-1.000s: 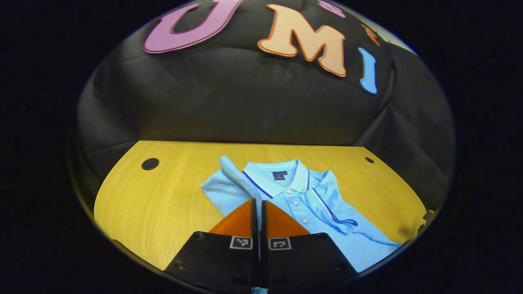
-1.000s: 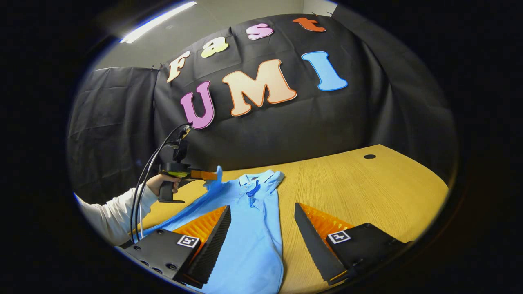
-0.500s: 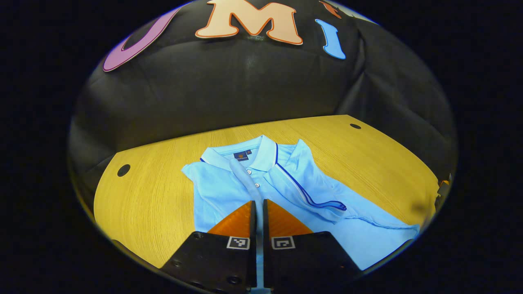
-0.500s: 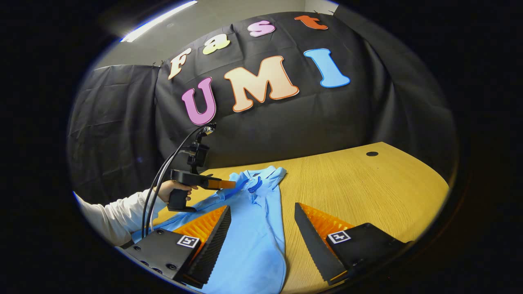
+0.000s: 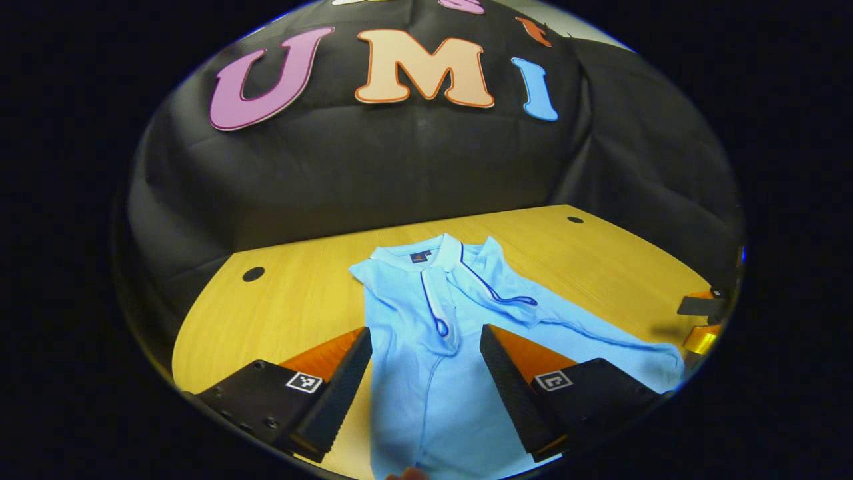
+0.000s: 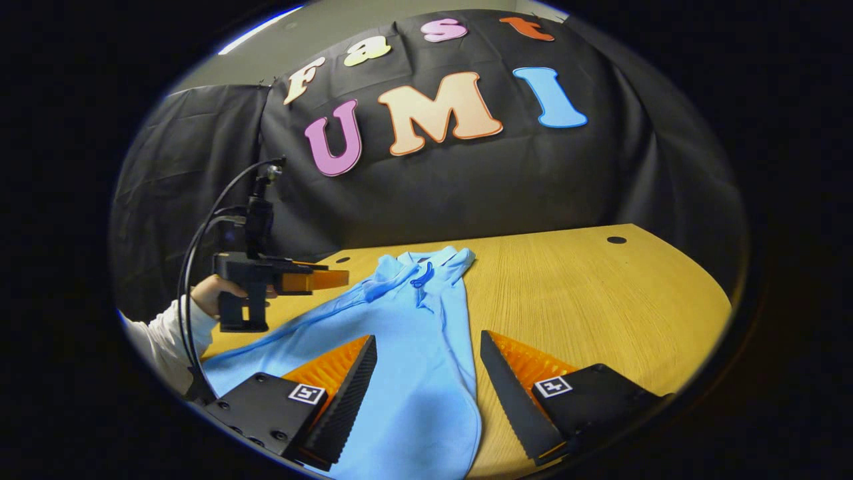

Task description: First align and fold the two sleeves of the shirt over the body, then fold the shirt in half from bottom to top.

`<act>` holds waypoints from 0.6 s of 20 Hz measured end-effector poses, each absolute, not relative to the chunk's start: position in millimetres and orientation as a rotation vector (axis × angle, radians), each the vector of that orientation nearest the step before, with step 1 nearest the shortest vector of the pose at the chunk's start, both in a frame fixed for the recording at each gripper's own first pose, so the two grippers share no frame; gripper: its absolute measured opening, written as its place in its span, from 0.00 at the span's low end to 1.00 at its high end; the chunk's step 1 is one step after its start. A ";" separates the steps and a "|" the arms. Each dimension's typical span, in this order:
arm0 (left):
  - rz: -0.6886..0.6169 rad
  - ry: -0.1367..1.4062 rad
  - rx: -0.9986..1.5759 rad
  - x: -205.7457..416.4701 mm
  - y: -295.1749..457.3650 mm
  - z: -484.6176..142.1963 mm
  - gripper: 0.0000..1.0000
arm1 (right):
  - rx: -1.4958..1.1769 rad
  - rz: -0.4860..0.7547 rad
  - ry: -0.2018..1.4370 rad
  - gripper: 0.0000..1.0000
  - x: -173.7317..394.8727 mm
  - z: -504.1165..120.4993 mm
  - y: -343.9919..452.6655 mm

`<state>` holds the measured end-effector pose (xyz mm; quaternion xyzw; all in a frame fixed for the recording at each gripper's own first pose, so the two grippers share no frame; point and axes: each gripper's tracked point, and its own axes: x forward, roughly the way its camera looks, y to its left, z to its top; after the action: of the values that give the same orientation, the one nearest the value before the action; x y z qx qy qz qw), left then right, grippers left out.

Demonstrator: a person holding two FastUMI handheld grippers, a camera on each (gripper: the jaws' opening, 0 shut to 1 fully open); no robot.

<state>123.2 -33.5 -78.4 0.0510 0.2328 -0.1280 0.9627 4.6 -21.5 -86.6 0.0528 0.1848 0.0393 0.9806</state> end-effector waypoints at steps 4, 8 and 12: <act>-0.235 0.498 0.050 52.2 -12.4 -78.8 0.98 | 0.102 0.096 0.415 0.98 -22.2 -96.4 -8.2; -0.203 0.490 0.059 -18.0 6.4 -71.8 0.99 | 0.090 0.085 0.463 0.98 -57.9 -106.6 -8.5; -0.179 0.495 0.061 -81.3 10.7 -76.6 0.98 | 0.071 0.077 0.494 0.98 -93.6 -111.6 -8.9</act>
<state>-81.3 10.7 -76.6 0.0303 0.2444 -0.0882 0.9652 -93.6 -8.9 -111.6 0.0350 0.2446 0.0380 0.9683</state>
